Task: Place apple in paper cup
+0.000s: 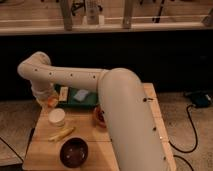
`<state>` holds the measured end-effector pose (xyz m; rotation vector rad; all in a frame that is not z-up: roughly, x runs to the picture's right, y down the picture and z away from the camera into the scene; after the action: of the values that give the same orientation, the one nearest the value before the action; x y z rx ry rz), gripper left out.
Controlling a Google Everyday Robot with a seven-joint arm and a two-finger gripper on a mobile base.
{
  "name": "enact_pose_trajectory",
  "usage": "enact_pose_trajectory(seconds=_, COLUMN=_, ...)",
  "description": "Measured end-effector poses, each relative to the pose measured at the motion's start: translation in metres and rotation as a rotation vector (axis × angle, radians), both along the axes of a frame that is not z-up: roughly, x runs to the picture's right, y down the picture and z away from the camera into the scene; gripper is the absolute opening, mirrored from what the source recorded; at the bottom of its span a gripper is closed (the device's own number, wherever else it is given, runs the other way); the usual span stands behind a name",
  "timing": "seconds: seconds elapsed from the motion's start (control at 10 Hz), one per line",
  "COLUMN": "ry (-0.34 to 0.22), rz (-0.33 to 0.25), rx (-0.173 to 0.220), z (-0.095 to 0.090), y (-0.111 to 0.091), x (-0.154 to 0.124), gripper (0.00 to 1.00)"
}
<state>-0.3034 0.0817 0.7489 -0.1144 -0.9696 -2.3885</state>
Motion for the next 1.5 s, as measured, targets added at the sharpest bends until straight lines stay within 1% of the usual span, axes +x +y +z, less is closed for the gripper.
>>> enact_pose_trajectory(seconds=0.1, ry=0.010, rz=0.005, rx=-0.016, z=-0.005, y=0.004, x=-0.001, gripper=0.00)
enact_pose_trajectory(seconds=0.4, ry=0.035, rz=0.013, rx=-0.035, z=-0.014, y=0.010, x=-0.003, gripper=0.00)
enact_pose_trajectory(seconds=0.5, ry=0.042, rz=0.021, rx=-0.043, z=-0.017, y=0.011, x=-0.002, gripper=0.02)
enact_pose_trajectory(seconds=0.6, ry=0.046, rz=0.028, rx=-0.049, z=-0.018, y=0.011, x=0.001, gripper=0.08)
enact_pose_trajectory(seconds=1.0, ry=0.076, rz=0.043, rx=-0.063, z=-0.021, y=0.013, x=0.005, gripper=0.50)
enact_pose_trajectory(seconds=1.1, ry=0.082, rz=0.045, rx=-0.066, z=-0.022, y=0.014, x=0.007, gripper=0.62)
enact_pose_trajectory(seconds=1.2, ry=0.083, rz=0.045, rx=-0.067, z=-0.022, y=0.014, x=0.007, gripper=0.68)
enact_pose_trajectory(seconds=1.3, ry=0.085, rz=0.046, rx=-0.069, z=-0.022, y=0.014, x=0.008, gripper=0.77)
enact_pose_trajectory(seconds=1.4, ry=0.086, rz=0.046, rx=-0.069, z=-0.022, y=0.014, x=0.009, gripper=0.80)
enact_pose_trajectory(seconds=1.5, ry=0.087, rz=0.046, rx=-0.069, z=-0.023, y=0.014, x=0.011, gripper=0.80)
